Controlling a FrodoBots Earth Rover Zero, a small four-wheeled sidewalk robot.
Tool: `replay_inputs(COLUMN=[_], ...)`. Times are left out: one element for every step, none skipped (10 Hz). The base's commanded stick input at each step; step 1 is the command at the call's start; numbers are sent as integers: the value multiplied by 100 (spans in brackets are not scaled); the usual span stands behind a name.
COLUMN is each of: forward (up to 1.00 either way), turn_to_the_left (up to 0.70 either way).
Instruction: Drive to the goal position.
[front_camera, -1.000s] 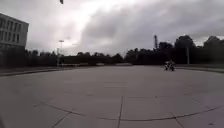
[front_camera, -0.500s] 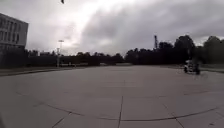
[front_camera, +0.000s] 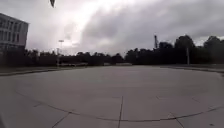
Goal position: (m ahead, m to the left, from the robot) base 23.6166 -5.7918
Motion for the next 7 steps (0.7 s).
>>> replay_inputs(forward=[6,1,0,0,0,0,0], turn_to_the_left=[0,0,0,0,0,0,0])
